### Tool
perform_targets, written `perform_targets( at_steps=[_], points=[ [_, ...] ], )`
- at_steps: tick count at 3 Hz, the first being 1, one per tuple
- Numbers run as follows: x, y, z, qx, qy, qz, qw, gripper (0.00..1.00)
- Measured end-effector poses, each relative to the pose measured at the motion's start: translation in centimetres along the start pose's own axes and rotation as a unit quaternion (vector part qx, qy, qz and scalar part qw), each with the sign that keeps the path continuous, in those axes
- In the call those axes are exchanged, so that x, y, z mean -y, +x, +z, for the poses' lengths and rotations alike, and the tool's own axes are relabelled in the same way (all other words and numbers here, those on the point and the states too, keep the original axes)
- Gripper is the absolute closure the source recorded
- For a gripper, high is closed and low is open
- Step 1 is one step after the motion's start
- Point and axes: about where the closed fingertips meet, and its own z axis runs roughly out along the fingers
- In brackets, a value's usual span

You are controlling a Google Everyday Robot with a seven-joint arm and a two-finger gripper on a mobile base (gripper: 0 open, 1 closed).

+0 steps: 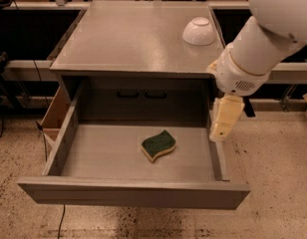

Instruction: Pick sponge from top drawer and place on counter

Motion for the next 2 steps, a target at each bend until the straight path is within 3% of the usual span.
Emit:
perform_targets(
  at_steps=[2],
  points=[
    [0.2,-3.0,9.8,0.037,-0.015,-0.027,0.9989,0.00]
  ],
)
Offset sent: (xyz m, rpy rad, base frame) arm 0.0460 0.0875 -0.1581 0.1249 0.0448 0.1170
